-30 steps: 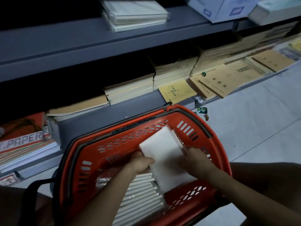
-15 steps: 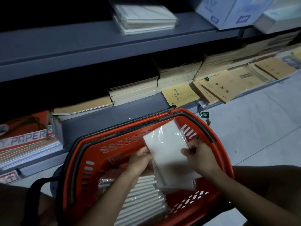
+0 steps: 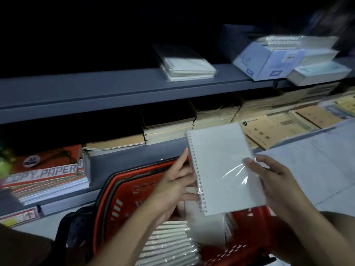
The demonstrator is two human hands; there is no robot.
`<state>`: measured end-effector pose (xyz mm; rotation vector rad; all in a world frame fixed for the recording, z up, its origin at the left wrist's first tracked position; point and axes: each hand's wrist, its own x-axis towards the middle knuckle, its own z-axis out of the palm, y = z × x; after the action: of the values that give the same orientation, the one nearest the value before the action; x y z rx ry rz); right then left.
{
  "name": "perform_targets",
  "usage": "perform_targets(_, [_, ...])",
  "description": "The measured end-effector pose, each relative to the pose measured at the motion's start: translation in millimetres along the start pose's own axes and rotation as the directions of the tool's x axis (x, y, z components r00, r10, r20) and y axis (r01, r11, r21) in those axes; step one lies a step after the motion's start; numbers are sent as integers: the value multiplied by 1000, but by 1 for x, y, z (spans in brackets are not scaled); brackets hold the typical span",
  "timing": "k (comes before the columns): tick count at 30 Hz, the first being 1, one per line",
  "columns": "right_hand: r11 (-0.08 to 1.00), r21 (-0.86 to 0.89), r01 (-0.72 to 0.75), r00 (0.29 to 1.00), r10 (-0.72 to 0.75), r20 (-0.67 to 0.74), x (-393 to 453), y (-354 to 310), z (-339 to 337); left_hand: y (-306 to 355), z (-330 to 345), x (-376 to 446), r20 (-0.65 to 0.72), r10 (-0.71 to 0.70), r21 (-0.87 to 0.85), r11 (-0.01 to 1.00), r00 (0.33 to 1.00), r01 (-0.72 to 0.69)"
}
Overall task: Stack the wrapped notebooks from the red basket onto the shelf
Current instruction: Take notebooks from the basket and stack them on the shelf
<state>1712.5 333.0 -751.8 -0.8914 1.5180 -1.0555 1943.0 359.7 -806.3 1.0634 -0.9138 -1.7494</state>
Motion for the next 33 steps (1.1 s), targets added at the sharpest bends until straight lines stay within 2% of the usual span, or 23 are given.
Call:
perform_targets(2, [993,114,-8,999,4,33,-6,-16,5,29,-2,-9,105,35,51,998,994,-41])
perform_targets(4, [986,168,-1,998,-10,67,-11,-31,14,50,0,-19,128,80,75,993,989,-90])
perform_targets(6, [983,175,56,992,-74,101,-13,-45,22,61,1,-28,7,178,102,979,984,-178])
perform_targets(8, [986,103,128,975,-144,171,-18,-60,30,68,1,-31,-108,285,118,955,953,-272])
perform_targets(10, [978,5,209,952,-205,226,-22,-71,36,76,1,-32,-151,348,95,937,925,-337])
perform_targets(12, [966,-36,256,949,-244,201,-24,-76,39,86,2,-31,-222,395,100,918,891,-383])
perform_targets(16, [953,73,295,935,-303,183,-19,-73,42,100,6,-22,-299,507,269,857,808,-439])
perform_targets(17, [948,112,298,931,-314,184,-17,-72,41,103,6,-21,-295,511,290,853,807,-434])
perform_targets(19, [940,174,293,925,-325,196,-13,-69,40,109,2,-17,-219,478,256,869,850,-423])
perform_targets(22, [933,164,320,897,-354,266,-7,-68,42,116,-1,-15,-110,413,205,900,904,-385])
perform_targets(25, [928,165,334,898,-367,243,3,-69,45,116,0,-7,-150,467,295,862,871,-411])
perform_targets(29, [908,196,372,907,-400,133,27,-73,51,119,4,10,-273,492,248,866,827,-433])
perform_targets(33, [892,147,427,871,-450,199,60,-91,65,138,6,32,-346,530,262,847,774,-462])
